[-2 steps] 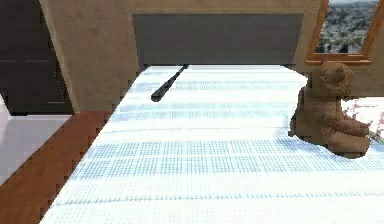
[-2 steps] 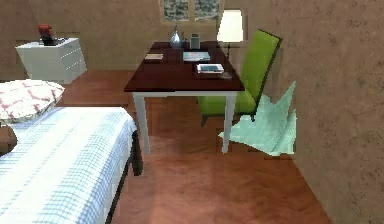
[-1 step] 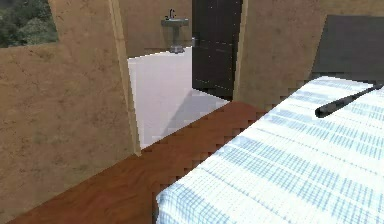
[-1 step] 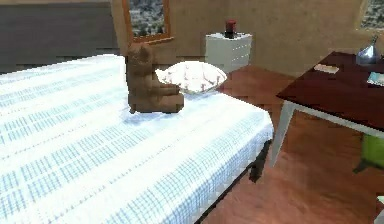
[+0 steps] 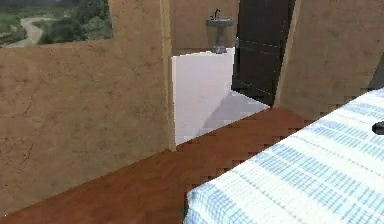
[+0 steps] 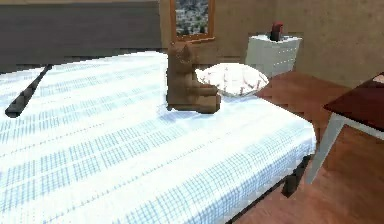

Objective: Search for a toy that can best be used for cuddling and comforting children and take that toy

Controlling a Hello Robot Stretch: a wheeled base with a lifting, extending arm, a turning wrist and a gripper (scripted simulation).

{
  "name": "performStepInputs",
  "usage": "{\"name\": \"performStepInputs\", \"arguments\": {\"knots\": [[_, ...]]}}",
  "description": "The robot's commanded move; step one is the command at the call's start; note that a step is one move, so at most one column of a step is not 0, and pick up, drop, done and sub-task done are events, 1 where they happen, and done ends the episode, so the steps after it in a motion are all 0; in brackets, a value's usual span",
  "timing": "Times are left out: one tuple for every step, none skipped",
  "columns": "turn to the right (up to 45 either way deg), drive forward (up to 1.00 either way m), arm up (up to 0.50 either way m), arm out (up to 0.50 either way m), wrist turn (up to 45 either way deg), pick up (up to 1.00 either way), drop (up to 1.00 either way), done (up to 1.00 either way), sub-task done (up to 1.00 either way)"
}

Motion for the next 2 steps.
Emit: {"name": "performStepInputs", "arguments": {"knots": [[45.0,0.00,0.00,0.00,0.0,0.00,0.00,0.00,0.00],[45.0,0.00,0.00,0.00,0.0,0.00,0.00,0.00,0.00]]}}
